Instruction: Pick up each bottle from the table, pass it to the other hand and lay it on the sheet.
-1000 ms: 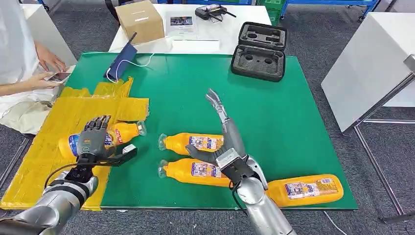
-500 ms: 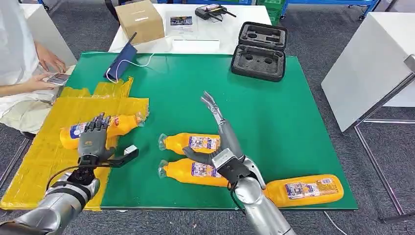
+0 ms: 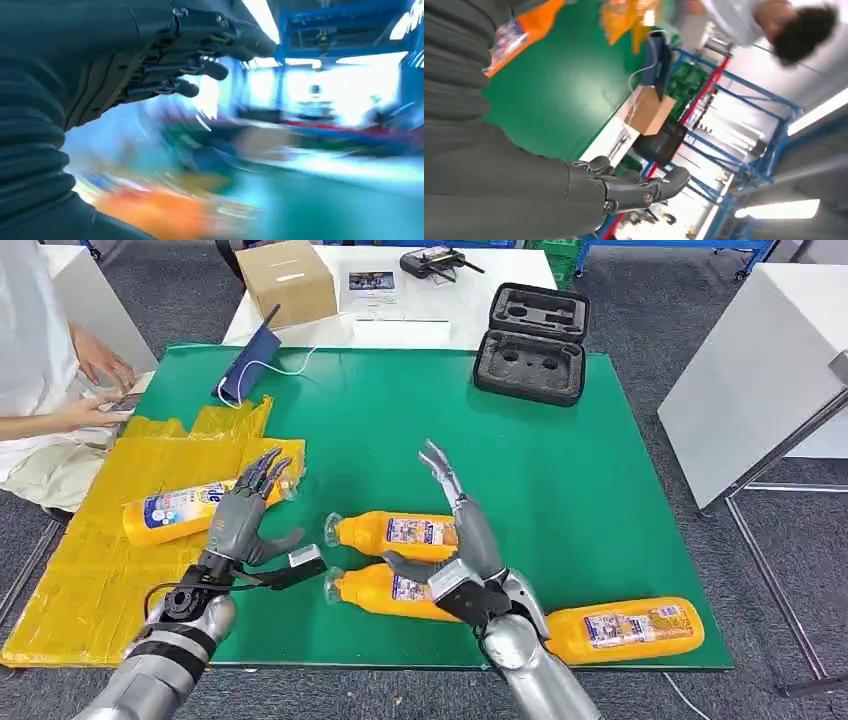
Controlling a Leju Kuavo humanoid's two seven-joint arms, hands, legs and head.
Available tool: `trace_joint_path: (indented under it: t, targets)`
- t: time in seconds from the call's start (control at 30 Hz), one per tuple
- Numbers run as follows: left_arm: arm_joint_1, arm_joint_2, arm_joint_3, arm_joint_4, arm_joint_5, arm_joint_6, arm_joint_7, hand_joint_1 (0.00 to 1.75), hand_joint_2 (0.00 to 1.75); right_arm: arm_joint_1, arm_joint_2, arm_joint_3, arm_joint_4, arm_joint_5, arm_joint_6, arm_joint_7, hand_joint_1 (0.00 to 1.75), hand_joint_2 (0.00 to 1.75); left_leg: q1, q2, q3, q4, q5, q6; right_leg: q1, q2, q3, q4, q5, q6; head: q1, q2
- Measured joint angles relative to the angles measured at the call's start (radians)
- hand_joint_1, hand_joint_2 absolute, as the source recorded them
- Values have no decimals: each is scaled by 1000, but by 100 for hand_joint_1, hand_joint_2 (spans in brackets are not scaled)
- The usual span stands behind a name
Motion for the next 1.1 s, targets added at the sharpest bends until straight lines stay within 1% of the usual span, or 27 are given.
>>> trace_joint_path:
  t: [0.03,0.13,0.2,0.27,0.4,0.5,0.6,0.77,0.87,1.0,1.1]
  targets:
    - [38,-30,35,-65,132,-51,-66,0,175,22,-8,-5,-26,63,1,6,0,175,0,1,0,0,-1,0,0,0,0,0,0,0,-1,0]
    - [144,-86,77,-250,310,-162,-55,0,175,85,-38,-26,-89,173,2,13,0,175,-1,3,0,0,-3,-1,-1,1,-1,0,0,0,0,0]
    - [199,-111,104,-328,417,-255,-59,0,175,119,-68,-30,-133,218,26,10,0,175,-1,3,-1,0,-4,-1,-1,1,-2,-1,-1,0,-1,0]
    - [234,-126,133,-368,530,-376,-67,0,175,151,-100,-37,-166,265,32,12,0,175,-1,3,-1,0,-4,-1,-1,1,-2,-1,-1,0,-1,0]
    - [271,-152,168,-407,589,-445,-77,0,175,189,-139,-48,-205,304,33,19,0,175,0,4,-1,0,-4,-1,0,1,-2,-1,-1,0,-1,0]
    - [286,-169,188,-415,650,-541,-62,0,175,224,-176,-50,-235,364,35,37,0,175,0,3,0,0,-4,-1,0,1,-1,-1,-1,0,-1,0]
    - [301,-180,202,-415,660,-558,-60,0,175,257,-203,-63,-260,375,35,41,0,175,-1,3,0,0,-3,-1,0,1,-1,-1,0,0,-1,0]
    - [304,-187,208,-415,666,-564,-59,0,175,275,-224,-65,-281,384,37,44,0,175,-1,3,0,0,-3,-1,0,1,-1,-1,0,0,-1,0]
    - [307,-194,211,-415,680,-593,-56,0,175,295,-247,-68,-297,421,45,73,0,175,-1,3,0,0,-3,-1,0,1,-1,-1,0,0,-1,0]
    - [318,-204,211,-406,689,-609,-56,0,175,364,-312,-87,-339,383,81,115,0,175,-1,2,-1,0,-4,-1,-1,1,-2,-1,-1,0,-1,0]
    - [313,-204,212,-368,706,-601,-66,0,175,422,-373,-109,-365,409,81,164,0,175,-2,2,-1,0,-4,0,-2,1,-2,-1,-1,1,-1,0]
